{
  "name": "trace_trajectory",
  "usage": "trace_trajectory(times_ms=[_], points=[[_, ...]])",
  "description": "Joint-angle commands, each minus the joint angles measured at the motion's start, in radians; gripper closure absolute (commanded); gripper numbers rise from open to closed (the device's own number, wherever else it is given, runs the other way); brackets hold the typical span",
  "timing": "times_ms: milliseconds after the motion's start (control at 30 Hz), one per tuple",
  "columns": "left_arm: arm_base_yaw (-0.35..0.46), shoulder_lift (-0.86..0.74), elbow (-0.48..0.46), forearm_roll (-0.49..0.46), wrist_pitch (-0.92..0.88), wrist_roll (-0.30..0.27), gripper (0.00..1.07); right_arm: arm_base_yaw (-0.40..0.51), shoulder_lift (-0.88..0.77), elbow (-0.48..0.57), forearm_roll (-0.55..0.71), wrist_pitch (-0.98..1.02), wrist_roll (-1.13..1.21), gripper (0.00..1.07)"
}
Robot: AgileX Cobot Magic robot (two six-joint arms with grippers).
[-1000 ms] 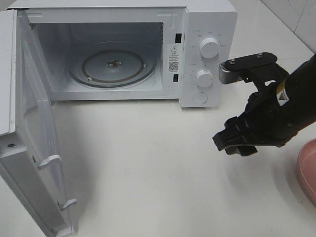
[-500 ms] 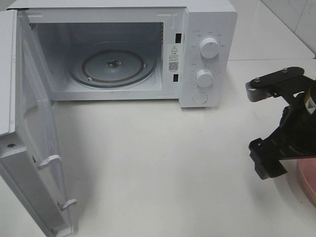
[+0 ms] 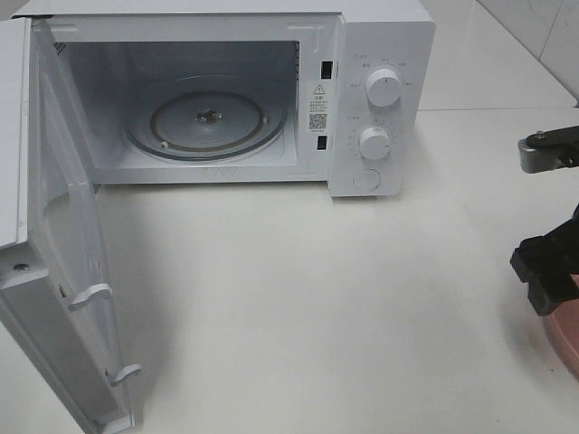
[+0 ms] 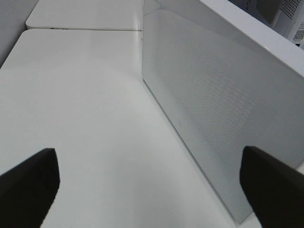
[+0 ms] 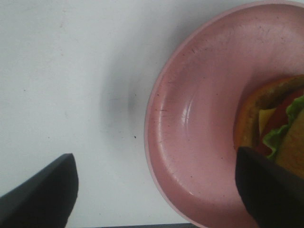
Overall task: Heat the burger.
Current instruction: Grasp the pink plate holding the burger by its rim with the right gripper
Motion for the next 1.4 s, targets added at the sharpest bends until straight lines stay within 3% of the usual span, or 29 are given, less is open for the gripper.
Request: trace_trajectory(times_ms=[33, 300, 1400], points=[[-0.006, -0.020, 0.000, -0.001, -0.008, 0.001, 0.09, -0.024, -0.007, 0.019, -0.008, -0.003, 0.005, 0.26], [-0.006, -0.020, 0.000, -0.001, -0.008, 0.001, 0.09, -0.049, -0.003, 0.098, -0.007, -0.107, 0.005, 0.28], [-0.006, -0.020, 0.000, -0.001, -0.008, 0.001, 0.09, -0.094, 0.257, 0.099, -0.008, -0.241, 0.007, 0.31]])
